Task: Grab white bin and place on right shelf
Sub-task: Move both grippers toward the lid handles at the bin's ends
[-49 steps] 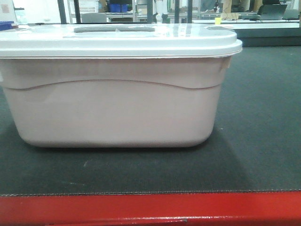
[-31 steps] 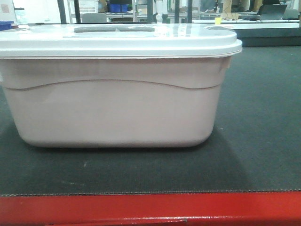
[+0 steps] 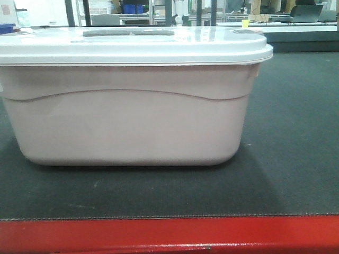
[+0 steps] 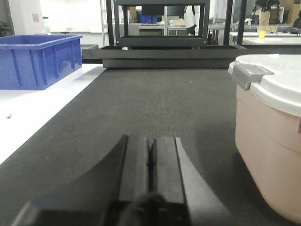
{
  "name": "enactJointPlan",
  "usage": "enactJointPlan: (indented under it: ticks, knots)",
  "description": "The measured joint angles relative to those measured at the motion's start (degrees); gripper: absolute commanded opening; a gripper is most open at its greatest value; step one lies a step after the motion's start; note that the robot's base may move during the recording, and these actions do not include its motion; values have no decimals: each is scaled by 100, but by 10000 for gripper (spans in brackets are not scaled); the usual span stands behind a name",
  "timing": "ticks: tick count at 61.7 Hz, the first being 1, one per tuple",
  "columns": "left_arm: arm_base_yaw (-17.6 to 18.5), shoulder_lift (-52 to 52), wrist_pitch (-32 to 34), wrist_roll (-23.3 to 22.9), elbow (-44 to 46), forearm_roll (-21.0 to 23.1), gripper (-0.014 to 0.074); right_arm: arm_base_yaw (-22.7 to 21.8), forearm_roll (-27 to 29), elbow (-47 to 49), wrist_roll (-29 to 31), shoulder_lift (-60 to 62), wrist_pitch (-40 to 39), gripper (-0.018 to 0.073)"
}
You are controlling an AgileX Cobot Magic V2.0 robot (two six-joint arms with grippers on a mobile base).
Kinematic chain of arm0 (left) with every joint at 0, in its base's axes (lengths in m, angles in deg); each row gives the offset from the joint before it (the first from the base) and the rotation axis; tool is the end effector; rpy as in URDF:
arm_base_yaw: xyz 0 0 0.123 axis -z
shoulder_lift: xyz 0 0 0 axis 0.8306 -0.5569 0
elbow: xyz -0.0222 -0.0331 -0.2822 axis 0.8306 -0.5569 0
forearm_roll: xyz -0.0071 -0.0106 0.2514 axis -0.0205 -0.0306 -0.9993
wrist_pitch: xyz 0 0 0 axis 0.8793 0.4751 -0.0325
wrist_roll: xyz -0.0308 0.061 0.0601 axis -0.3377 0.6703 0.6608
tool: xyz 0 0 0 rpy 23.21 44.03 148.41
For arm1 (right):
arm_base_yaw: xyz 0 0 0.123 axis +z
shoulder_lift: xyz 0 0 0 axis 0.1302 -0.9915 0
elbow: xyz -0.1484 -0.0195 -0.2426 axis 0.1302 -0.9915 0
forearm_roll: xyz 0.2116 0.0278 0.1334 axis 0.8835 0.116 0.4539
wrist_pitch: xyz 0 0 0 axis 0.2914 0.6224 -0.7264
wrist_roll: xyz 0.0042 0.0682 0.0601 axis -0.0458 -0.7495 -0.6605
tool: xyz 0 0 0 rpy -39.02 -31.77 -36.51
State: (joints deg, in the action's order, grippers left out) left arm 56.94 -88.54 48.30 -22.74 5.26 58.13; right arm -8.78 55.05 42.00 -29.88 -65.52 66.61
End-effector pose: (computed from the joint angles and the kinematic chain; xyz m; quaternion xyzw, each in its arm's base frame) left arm 0.0557 -0.0008 0.2061 0.0111 0.6737 0.0016 0.7389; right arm 0.0571 -0.0013 0.1983 0.0105 0.6973 -0.0052 0.7167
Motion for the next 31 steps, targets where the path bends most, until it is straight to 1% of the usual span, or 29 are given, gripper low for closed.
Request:
enactJointPlan:
  ticks: [7,15,22,27,31]
  knots:
    - [0,0,97,0,0,219,-119,0,0,0,0,0,-89,76]
    - [0,0,504,0,0,341,-119,0,0,0,0,0,-282,76]
    - [0,-6,720,0,17,356,-119,0,0,0,0,0,-1003,76]
    - [0,-98,720,0,216,365,-119,0,11,0,0,0,-1622,76]
    - [0,-221,731,0,447,365,-119,0,34,0,0,0,-1957,76]
